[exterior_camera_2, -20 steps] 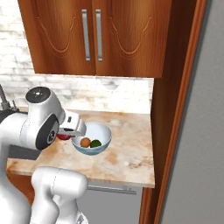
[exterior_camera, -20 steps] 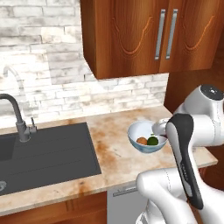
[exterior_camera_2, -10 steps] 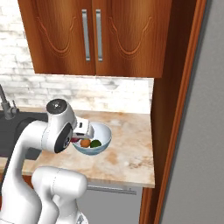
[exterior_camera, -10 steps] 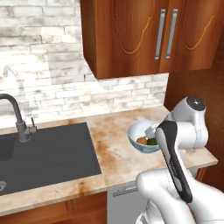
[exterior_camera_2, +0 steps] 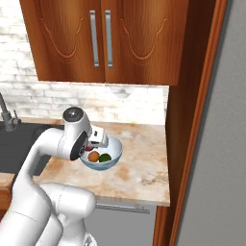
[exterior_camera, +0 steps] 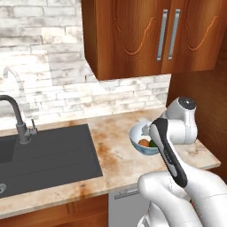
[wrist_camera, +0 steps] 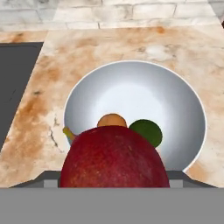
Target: Take the pear, tangerine, and lime from the freezer and place them in the bowl on the counter.
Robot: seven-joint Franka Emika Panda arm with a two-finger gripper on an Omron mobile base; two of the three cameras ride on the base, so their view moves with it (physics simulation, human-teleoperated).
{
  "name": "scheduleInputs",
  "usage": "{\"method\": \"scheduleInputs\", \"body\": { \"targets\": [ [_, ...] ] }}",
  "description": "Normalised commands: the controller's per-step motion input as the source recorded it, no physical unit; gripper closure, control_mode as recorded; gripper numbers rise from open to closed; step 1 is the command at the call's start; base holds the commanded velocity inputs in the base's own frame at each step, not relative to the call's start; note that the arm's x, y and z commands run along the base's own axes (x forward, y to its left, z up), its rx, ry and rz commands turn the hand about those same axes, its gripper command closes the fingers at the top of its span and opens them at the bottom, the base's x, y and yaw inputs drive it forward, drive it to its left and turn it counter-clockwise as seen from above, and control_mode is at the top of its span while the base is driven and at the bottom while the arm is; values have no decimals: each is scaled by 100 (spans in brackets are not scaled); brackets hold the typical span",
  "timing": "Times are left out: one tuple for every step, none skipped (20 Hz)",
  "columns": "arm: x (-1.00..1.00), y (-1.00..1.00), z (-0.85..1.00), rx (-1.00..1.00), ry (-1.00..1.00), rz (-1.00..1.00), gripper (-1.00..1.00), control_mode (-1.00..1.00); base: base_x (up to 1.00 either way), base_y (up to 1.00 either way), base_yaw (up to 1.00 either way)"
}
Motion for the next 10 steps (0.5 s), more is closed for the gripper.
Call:
{"method": "scheduleInputs", "body": {
  "targets": [
    [44,-29,-25,4,1,3,100,-100,0,0,0],
    [44,-29,-32,3,1,3,100,-100,0,0,0],
    [45,-29,-36,3,1,4,100,-100,0,0,0],
    [46,-23,-41,1,1,3,100,-100,0,0,0],
    [47,-14,-46,0,1,3,100,-100,0,0,0],
    [41,-9,-49,0,1,3,100,-100,0,0,0],
    [40,-10,-49,0,0,3,100,-100,0,0,0],
    [40,-15,-44,0,1,3,100,-100,0,0,0],
    [41,-9,-39,0,2,3,100,-100,0,0,0],
    [44,-3,-36,0,2,1,100,-100,0,0,0]
  ]
}}
